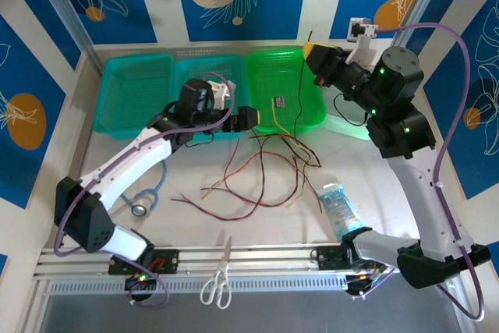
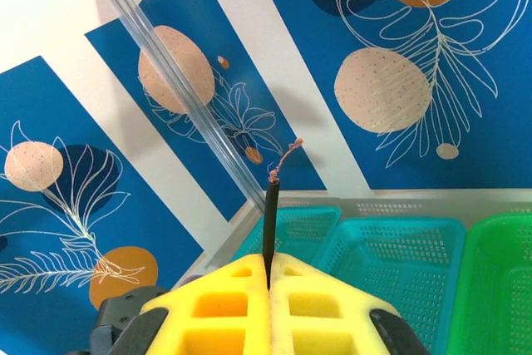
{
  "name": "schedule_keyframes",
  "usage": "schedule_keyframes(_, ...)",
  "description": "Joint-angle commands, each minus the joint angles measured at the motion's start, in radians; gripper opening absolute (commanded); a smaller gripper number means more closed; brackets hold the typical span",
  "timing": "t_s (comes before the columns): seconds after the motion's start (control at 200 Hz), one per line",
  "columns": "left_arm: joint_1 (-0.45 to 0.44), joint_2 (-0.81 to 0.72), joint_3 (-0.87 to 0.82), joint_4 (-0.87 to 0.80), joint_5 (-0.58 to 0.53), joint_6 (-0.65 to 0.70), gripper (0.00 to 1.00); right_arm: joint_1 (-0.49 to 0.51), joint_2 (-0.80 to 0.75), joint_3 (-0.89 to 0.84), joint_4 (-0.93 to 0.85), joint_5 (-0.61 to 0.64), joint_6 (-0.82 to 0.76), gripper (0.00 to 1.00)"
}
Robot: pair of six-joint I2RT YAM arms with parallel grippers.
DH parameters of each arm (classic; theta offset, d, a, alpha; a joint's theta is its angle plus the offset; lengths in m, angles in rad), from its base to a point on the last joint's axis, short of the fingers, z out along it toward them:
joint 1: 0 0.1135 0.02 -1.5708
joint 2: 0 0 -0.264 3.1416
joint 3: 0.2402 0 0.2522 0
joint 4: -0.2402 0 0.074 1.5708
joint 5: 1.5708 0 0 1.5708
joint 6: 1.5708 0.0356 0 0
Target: Untangle the cables
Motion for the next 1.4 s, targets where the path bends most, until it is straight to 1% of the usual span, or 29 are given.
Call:
schedule_keyframes(0.0,-0.019,0.051,0.050,0.075,0.036,-0.043,0.96,-0.005,-0.004,-0.006,0.035,-0.020,0.013,0.00)
schedule_keyframes(0.175,-0.040,0.146,0.073,0.177,0.081,-0.106,0.90,-0.006,-0.015,-0.016,0.027,-0.020,0.013,0.00)
schedule_keyframes(0.33,-0.058,0.228,0.124,0.209,0.090,-0.128,0.86,-0.007,-0.027,-0.029,0.027,-0.022,0.016,0.00)
schedule_keyframes(0.43,-0.063,0.278,0.149,0.243,0.098,-0.154,0.80,-0.008,-0.034,-0.032,0.024,-0.022,0.015,0.00)
schedule_keyframes(0.545,-0.069,0.318,0.161,0.262,0.109,-0.177,0.68,-0.013,-0.043,-0.034,0.015,-0.022,0.010,0.00)
schedule_keyframes(0.59,-0.072,0.324,0.158,0.268,0.108,-0.179,0.60,-0.018,-0.048,-0.038,0.012,-0.023,0.010,0.00)
schedule_keyframes(0.655,-0.073,0.326,0.155,0.273,0.099,-0.181,0.54,-0.027,-0.057,-0.047,0.011,-0.026,0.013,0.00)
schedule_keyframes(0.74,-0.073,0.329,0.155,0.282,0.091,-0.184,0.38,-0.039,-0.070,-0.065,0.015,-0.030,0.020,0.00)
schedule_keyframes(0.765,-0.074,0.328,0.155,0.286,0.090,-0.185,0.33,-0.043,-0.074,-0.070,0.016,-0.031,0.023,0.00)
schedule_keyframes(0.855,-0.075,0.325,0.163,0.294,0.092,-0.183,0.05,-0.052,-0.090,-0.095,0.015,-0.034,0.028,0.00)
schedule_keyframes(0.875,-0.075,0.324,0.167,0.294,0.094,-0.180,0.00,-0.053,-0.094,-0.101,0.013,-0.033,0.028,0.00)
schedule_keyframes(0.945,-0.076,0.314,0.184,0.279,0.096,-0.164,0.00,-0.059,-0.112,-0.129,0.009,-0.027,0.028,0.00)
schedule_keyframes(1.04,-0.089,0.280,0.212,0.211,0.059,-0.108,0.00,-0.072,-0.136,-0.184,0.000,-0.016,0.030,0.00)
schedule_keyframes(1.176,-0.122,0.223,0.270,0.059,-0.041,0.027,0.00,-0.095,-0.158,-0.291,-0.002,-0.002,0.041,0.00)
schedule_keyframes(1.301,-0.148,0.172,0.303,-0.032,-0.119,0.120,0.00,-0.123,-0.160,-0.407,0.052,-0.015,0.078,0.00)
schedule_keyframes(1.396,-0.182,0.142,0.350,-0.110,-0.189,0.218,0.00,-0.136,-0.148,-0.461,0.100,-0.040,0.111,0.00)
